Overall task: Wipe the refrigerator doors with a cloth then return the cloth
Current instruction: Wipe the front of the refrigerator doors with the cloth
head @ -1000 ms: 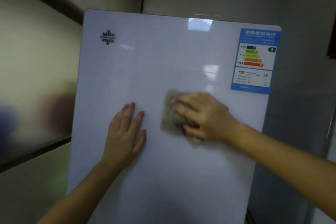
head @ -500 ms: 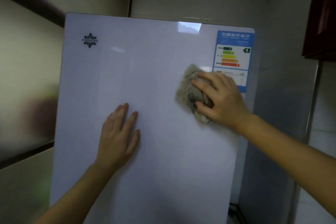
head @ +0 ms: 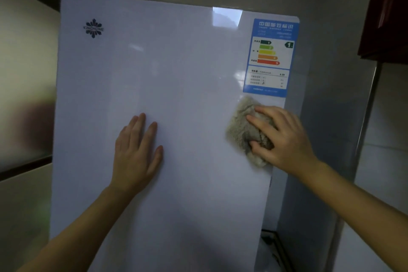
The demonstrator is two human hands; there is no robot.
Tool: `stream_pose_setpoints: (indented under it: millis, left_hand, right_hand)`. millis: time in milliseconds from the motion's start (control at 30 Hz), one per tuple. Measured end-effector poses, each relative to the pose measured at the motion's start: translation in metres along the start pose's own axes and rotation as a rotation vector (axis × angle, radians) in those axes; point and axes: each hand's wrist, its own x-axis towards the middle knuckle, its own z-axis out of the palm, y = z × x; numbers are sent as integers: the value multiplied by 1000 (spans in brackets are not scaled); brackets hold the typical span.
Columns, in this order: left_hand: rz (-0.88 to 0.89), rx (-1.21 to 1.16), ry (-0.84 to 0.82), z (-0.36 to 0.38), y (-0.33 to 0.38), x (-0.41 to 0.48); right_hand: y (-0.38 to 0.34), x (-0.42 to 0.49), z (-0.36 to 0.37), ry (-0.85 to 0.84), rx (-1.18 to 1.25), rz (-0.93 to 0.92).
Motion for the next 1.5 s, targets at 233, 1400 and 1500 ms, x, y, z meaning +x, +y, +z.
stream_pose_setpoints:
  millis: [233,1400,1500]
  left_hand:
    - [-32,-5,-7,9,1,-2]
    - [-50,-65,-117,-32,-195,-152]
    - [-24,-64,-150,-34,-208,-165]
  right_hand:
    - [-31,-22,13,-46,33,-43]
    - [-304,22,179,-273,272,-545]
    - [-284,77,166,-166,216,-372]
